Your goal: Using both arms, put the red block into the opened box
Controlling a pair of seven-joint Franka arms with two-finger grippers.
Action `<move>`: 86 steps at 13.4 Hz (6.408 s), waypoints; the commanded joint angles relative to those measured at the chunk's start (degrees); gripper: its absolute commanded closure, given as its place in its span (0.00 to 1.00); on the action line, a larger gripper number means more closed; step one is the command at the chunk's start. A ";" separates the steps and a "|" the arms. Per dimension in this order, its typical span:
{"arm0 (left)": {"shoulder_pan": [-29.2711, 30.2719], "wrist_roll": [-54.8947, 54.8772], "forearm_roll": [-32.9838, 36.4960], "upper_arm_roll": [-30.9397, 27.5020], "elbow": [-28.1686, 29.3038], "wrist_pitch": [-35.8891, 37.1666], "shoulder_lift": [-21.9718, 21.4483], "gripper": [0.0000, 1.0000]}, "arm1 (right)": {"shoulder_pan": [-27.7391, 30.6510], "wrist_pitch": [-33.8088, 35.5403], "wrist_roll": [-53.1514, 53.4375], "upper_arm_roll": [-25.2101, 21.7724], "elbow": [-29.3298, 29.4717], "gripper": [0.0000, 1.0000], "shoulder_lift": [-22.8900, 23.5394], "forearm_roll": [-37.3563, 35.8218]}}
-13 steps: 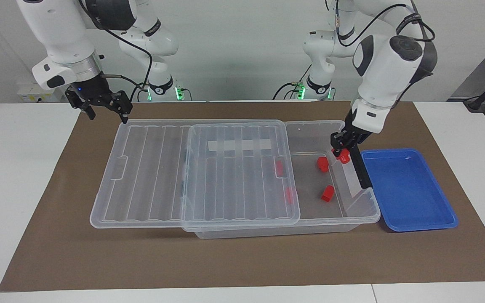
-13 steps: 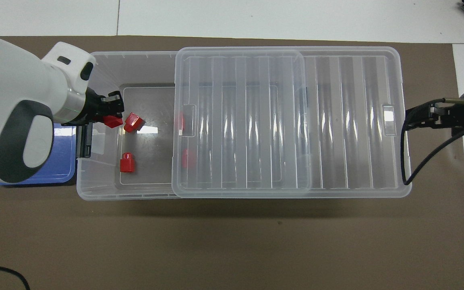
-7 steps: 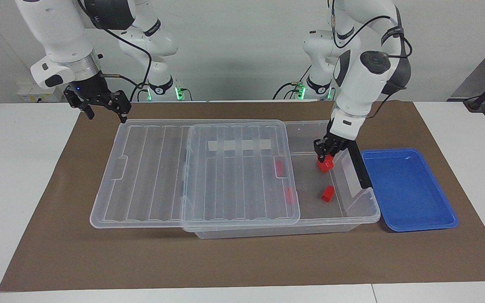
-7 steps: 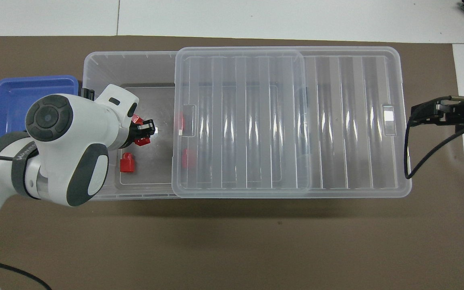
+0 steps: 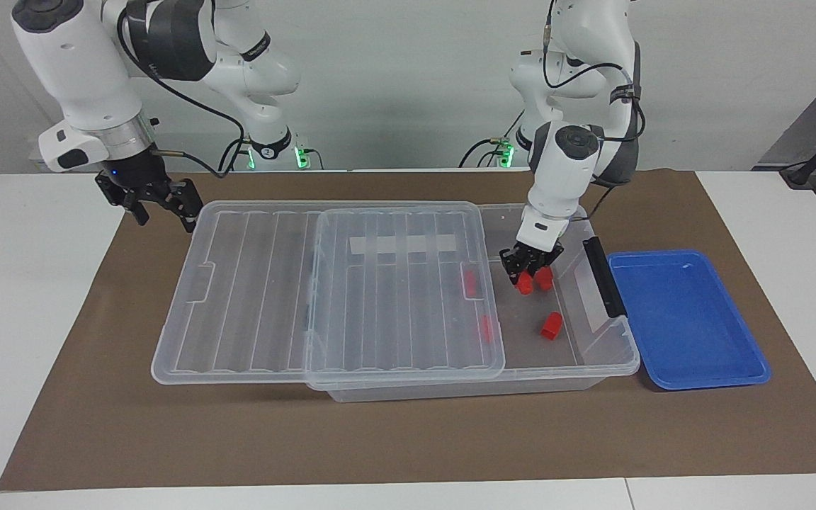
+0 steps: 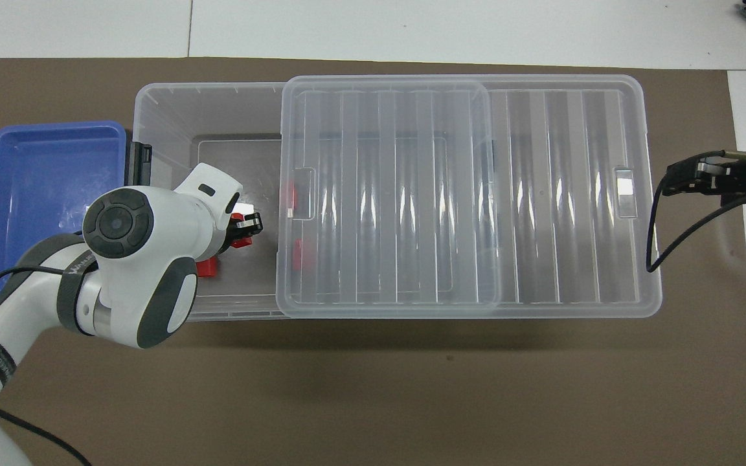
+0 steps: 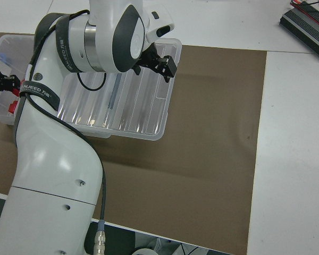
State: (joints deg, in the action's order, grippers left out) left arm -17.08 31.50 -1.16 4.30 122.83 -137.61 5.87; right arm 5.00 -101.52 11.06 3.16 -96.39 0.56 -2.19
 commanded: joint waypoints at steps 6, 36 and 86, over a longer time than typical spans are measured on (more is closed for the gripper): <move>-1.02 1.64 5.29 -0.96 1.01 -5.21 3.79 1.00 | 5.11 -10.62 -7.19 0.09 -7.49 1.00 -0.92 1.14; 7.83 -13.70 5.65 -1.57 -18.94 38.53 -9.80 0.00 | 3.71 -21.71 -6.49 0.26 -17.43 1.00 -0.21 0.44; 15.24 -34.57 2.31 -1.48 -30.63 49.01 -10.18 0.00 | -10.72 -10.12 -0.95 0.35 -16.64 1.00 -6.53 3.60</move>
State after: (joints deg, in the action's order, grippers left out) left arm -1.97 -3.15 1.52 2.95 92.30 -89.94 -3.76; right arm -8.21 -113.82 9.37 3.18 -112.55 -3.53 0.43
